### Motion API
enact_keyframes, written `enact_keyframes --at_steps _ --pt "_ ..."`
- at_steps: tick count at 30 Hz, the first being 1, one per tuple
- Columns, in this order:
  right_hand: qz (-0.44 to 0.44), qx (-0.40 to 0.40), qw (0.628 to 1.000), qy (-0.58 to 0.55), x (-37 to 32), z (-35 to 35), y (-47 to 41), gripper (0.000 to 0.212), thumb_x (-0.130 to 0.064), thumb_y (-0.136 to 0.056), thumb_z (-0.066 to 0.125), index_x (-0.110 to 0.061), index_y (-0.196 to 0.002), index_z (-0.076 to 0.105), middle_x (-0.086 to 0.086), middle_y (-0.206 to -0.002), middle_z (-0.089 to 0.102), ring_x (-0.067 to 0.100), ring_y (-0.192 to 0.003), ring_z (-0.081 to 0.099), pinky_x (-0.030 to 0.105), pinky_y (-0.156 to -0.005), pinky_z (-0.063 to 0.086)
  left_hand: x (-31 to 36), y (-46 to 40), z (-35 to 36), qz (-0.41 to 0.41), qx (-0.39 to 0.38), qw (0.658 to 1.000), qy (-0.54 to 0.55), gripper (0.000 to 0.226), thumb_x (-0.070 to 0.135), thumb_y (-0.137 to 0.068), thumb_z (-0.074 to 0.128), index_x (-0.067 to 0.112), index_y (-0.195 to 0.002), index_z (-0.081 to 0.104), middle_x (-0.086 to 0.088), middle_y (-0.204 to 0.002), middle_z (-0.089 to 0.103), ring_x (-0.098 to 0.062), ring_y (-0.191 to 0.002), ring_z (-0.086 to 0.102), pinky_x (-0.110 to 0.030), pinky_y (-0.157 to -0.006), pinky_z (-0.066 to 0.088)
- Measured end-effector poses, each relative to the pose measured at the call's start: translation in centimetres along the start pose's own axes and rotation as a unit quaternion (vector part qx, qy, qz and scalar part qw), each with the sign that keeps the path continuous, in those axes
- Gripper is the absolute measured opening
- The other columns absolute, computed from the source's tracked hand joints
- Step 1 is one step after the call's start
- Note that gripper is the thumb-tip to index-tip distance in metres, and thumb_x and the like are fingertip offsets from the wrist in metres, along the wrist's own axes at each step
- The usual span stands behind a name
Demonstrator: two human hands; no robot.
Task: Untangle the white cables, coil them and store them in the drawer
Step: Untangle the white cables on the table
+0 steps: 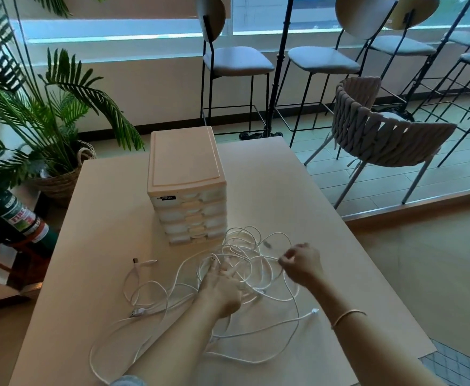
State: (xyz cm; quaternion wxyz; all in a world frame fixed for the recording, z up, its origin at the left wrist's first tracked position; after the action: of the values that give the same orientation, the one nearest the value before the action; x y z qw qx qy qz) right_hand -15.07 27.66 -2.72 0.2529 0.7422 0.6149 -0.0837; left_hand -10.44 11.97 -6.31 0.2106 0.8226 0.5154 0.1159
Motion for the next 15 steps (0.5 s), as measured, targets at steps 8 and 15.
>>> enact_keyframes --at_steps 8,15 --pt "0.021 -0.065 0.843 -0.534 -5.5 -4.9 0.3 0.023 -0.01 -0.099 0.037 -0.009 -0.077 0.043 0.006 -0.057 0.05 0.011 -0.037 0.052 0.026 -0.043 0.051 -0.1 0.0 -4.5 -0.024 0.132 0.987 0.083 0.045 0.037 -0.098 0.024 0.016 -0.118 0.059 -0.008 -0.119 0.062 -0.026 -0.118 0.048 -0.033 -0.1 0.031" --pt "-0.001 0.212 0.893 -0.397 -2.7 -16.9 -0.9 0.015 -0.025 -0.096 0.042 -0.013 -0.09 0.049 0.001 -0.07 0.047 0.017 -0.061 0.045 0.028 -0.051 0.036 -5.9 1.8 -3.7 -0.109 0.15 0.955 0.231 0.032 0.034 -0.097 0.038 0.019 -0.11 0.063 -0.008 -0.115 0.062 -0.026 -0.113 0.051 -0.033 -0.1 0.033"
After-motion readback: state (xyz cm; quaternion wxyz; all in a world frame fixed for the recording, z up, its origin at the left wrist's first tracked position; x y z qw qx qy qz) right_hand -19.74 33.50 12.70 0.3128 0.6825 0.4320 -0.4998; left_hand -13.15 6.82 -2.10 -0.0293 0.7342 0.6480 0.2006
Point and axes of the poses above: each hand's wrist, its own y-axis away from the middle knuckle, its own z-axis out of the palm, x = y × z, the point moved 10 cm from there along -y, towards the middle knuckle
